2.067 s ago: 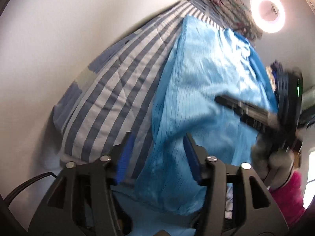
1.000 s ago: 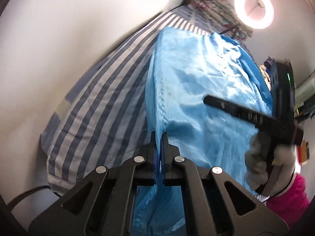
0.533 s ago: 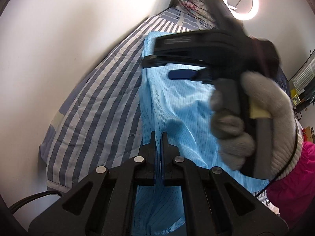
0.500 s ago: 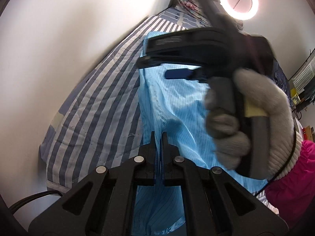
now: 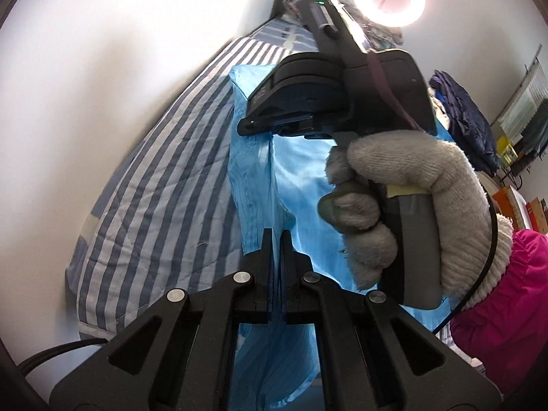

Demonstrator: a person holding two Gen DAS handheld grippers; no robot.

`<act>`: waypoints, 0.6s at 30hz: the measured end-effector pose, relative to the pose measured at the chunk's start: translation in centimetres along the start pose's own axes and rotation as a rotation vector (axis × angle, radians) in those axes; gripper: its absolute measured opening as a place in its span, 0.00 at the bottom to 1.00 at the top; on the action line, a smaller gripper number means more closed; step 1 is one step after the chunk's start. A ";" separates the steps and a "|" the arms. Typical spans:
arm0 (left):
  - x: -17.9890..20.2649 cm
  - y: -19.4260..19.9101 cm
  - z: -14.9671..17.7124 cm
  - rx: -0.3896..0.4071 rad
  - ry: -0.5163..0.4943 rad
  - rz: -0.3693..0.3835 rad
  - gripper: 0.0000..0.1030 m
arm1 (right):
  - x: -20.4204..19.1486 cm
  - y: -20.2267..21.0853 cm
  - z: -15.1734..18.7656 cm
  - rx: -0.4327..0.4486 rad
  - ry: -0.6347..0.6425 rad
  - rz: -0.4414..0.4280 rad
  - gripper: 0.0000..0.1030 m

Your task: Fold large clothes

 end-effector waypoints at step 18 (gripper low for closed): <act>13.0 -3.8 3.1 -0.135 -0.225 0.187 0.00 | 17.0 6.8 4.8 0.126 -0.353 -0.072 0.00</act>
Point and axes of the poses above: each gripper's, at about its wrist camera, not at the fingertips, and y roughly against the way its jaws point, x to its right, z to its underside, the point moved 7 cm from there along -y, roughly the way its jaws point, and after that the axes turned 14 degrees about z, right-handed, at the moved point
